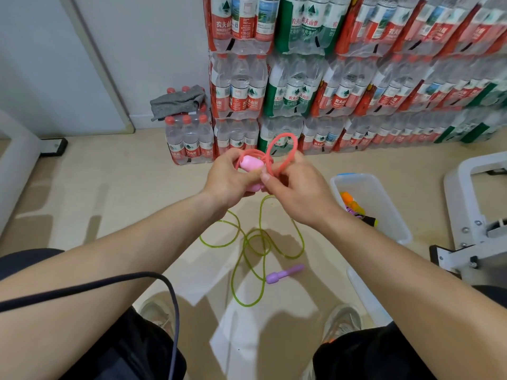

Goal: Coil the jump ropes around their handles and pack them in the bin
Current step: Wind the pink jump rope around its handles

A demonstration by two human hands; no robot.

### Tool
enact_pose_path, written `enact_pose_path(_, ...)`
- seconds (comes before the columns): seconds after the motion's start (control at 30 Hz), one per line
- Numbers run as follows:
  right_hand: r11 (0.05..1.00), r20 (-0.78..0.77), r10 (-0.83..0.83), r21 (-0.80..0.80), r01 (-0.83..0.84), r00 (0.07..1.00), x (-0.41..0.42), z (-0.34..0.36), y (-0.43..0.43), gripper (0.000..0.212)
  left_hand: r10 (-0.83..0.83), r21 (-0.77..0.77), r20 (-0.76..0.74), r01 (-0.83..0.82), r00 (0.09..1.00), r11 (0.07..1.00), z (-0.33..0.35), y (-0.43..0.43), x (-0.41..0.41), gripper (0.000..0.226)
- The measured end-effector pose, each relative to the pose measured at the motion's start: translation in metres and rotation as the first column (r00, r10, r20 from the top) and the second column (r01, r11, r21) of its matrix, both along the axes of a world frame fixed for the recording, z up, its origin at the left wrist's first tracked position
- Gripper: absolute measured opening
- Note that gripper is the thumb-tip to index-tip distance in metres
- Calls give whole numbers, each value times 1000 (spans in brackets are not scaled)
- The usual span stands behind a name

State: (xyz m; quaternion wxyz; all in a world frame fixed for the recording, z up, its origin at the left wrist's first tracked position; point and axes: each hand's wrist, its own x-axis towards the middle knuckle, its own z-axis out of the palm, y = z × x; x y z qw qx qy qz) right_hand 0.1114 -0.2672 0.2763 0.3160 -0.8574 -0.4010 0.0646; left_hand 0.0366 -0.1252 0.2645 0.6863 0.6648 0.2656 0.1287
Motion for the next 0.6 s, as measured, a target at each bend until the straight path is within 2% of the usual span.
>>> enact_pose_path(0.1, 987, -94, -43, 149, 57, 995, -4, -1, -1, 30, 8, 8, 20, -8, 1000, 1000, 2, 1, -1, 37)
enact_pose_path(0.2, 958, -213, -117, 235, 167, 970, -10, -5, 2, 19, 7, 69, 33, -9, 999, 998, 3, -2, -1, 36)
enact_pose_path(0.37, 896, -223, -252, 313, 314, 942, -13, -7, 8, 30, 10, 108, 19, -12, 1000, 994, 3, -15, -1, 39)
enact_pose_path(0.47, 895, -196, -272, 309, 323, 942, -7, -7, 7, 39, 18, 100, -39, -14, 999, 995, 5, -18, -3, 32)
enact_pose_path(0.53, 905, -137, -267, 303, 297, 954, -6, -5, 6, 44, 8, 33, -46, -6, 999, 999, 13, -21, -5, 25)
enact_pose_path(0.6, 918, -85, -256, 291, 269, 963, -10, -3, 6, 43, -19, -61, -29, 17, 999, 998, 22, -25, -7, 35)
